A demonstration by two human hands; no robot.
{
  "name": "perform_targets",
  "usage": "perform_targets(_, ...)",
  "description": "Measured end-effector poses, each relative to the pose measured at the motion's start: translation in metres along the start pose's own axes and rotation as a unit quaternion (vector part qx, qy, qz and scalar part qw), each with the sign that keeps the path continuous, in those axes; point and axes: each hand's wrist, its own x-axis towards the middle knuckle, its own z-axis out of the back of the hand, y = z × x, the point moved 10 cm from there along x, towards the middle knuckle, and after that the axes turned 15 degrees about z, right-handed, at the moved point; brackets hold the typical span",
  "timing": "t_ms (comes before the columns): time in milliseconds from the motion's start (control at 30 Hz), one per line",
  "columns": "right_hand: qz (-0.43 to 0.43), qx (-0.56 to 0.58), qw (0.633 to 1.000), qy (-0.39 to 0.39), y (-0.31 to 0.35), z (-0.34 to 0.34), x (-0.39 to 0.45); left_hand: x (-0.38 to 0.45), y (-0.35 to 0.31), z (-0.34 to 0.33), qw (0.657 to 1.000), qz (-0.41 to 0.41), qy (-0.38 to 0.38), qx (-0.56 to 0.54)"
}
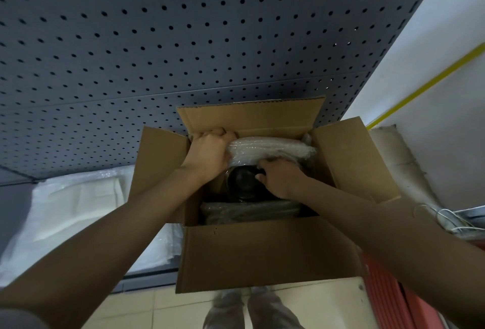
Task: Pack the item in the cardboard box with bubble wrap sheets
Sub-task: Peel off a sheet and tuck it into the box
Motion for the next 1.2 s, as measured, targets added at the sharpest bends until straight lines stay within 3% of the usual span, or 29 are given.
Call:
perform_targets(167, 0.039, -0.033, 0.999, 0.019, 0.004, 0.012, -0.004, 0.001, -0.002, 0.000, 1.000, 0.004, -0.002, 0.011)
perform_targets(267, 0.124, -0.125, 0.976, -0.130, 0.025, 0.053, -0.020, 0.001, -0.002, 0.001, 1.000, 0.001, -0.002, 0.000)
perform_targets(367, 0.123, -0.186, 0.952, -0.209, 0.018, 0.073, -0.033, 0.001, -0.001, -0.003, 0.999, -0.012, 0.034, -0.013)
perform_targets(467, 0.098, -0.170, 0.963, -0.186, 0.006, 0.078, -0.030, -0.005, 0.002, 0.000, 0.997, -0.034, 0.066, -0.029)
perform_targets(833, 0.093, -0.027, 0.994, -0.054, 0.001, 0.063, -0.008, 0.000, 0.011, 0.001, 0.997, -0.033, 0.064, -0.017)
perform_targets(1200, 0.072, 0.047, 0.996, -0.039, -0.019, 0.058, 0.003, 0.003, 0.011, -0.012, 0.997, -0.005, 0.077, 0.004)
